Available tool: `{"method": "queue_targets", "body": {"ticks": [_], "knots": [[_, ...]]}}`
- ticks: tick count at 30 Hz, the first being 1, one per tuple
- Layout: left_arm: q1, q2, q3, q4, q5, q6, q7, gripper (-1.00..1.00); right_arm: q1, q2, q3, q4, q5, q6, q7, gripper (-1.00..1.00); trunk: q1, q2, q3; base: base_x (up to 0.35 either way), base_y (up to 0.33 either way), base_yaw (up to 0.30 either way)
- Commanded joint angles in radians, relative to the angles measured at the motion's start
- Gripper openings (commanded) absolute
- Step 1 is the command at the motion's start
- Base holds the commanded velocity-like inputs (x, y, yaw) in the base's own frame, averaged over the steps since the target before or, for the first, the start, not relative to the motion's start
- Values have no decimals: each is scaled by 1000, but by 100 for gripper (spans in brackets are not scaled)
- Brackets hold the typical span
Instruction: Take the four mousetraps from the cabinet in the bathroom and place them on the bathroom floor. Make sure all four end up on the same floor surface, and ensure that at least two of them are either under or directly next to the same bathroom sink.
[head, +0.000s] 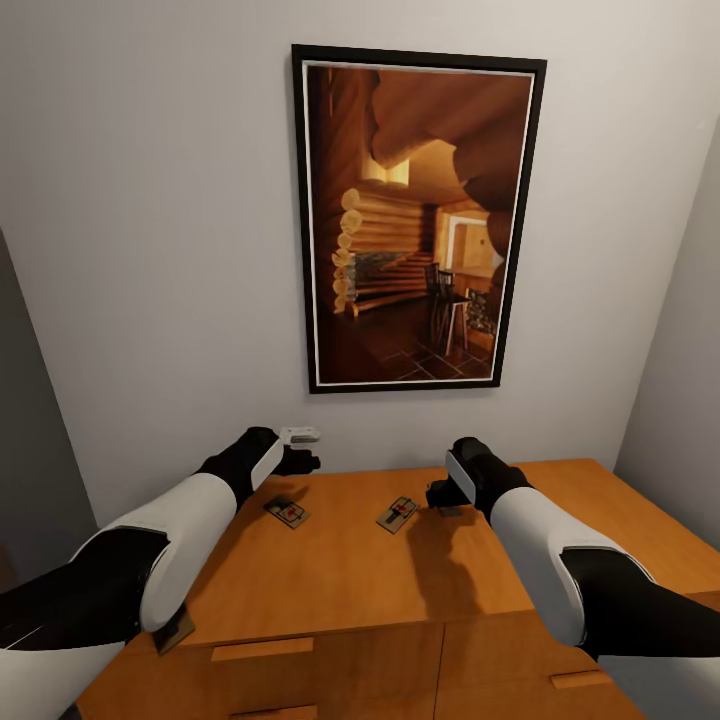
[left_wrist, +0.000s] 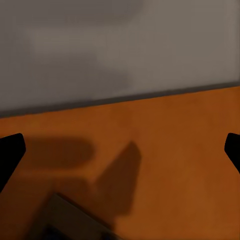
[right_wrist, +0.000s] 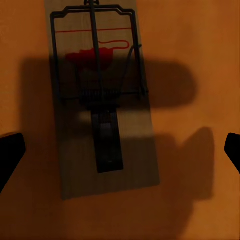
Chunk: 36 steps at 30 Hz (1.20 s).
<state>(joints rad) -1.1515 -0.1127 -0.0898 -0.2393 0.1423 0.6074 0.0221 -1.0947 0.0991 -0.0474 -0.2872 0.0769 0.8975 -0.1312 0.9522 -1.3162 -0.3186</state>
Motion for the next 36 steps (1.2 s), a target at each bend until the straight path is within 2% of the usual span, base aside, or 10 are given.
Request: {"method": "queue_targets", "body": {"ticks": [1, 7, 36], "knots": [[-1, 1, -8, -1, 10, 5, 2, 100, -1, 1, -5, -1, 7, 4, 1, 100, 4, -8, -4, 0, 0, 0], [-1, 1, -8, -1, 9, 5, 2, 100, -1, 1, -6, -1, 7, 3, 1, 100, 27, -50, -23, 0, 0, 0], [-1, 1, -9, -1, 8, 4, 2, 100, -1, 1, -6, -1, 7, -6, 1, 100, 27, -50, -23, 0, 0, 0]]}}
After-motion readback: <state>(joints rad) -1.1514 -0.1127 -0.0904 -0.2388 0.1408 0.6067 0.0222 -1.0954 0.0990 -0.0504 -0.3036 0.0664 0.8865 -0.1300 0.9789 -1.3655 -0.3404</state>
